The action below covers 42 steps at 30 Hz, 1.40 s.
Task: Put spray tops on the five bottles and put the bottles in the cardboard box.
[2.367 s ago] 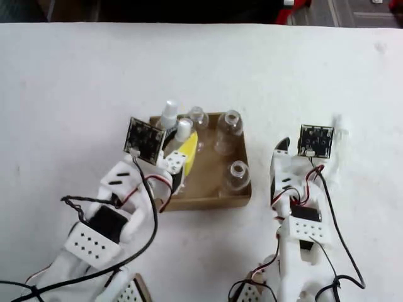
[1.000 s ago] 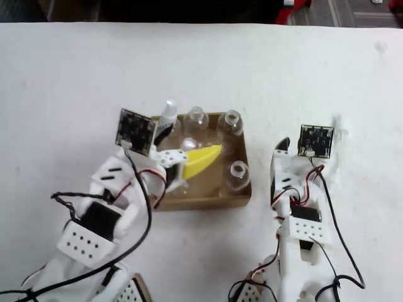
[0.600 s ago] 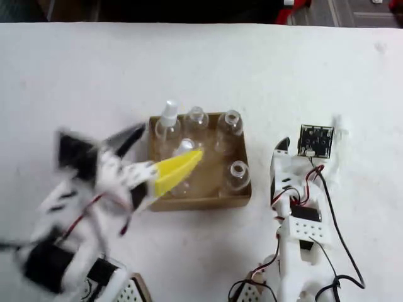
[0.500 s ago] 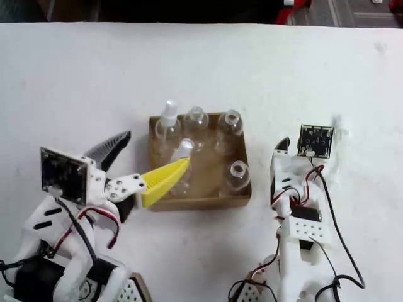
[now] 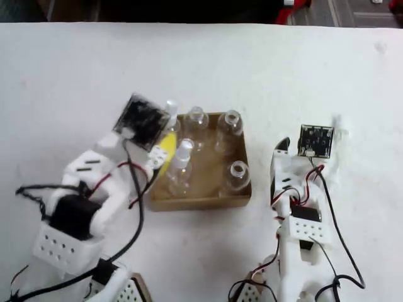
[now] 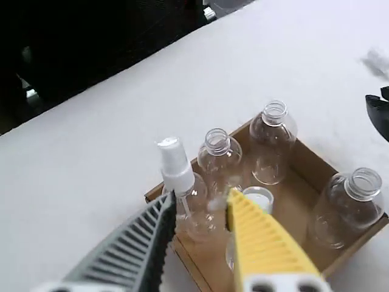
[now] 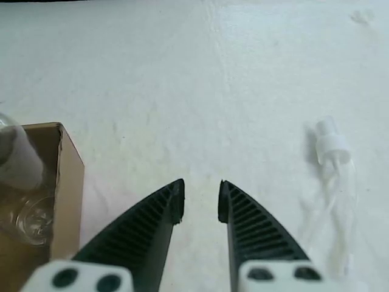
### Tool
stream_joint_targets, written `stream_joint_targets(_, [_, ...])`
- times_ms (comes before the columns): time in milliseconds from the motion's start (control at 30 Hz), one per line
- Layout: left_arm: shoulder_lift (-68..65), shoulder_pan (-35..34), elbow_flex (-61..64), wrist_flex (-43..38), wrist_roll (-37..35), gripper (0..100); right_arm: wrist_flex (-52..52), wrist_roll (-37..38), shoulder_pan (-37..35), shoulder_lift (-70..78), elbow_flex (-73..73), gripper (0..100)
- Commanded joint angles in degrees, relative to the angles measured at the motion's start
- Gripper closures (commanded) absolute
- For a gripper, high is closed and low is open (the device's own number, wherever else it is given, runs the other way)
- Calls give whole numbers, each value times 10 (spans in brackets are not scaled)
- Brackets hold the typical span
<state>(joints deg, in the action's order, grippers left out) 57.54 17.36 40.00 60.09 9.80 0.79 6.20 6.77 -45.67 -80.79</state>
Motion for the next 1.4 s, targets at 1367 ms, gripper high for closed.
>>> stream_joint_targets(1367, [-529,43,-480,269,28,854,-14,8,-5,0,9,917])
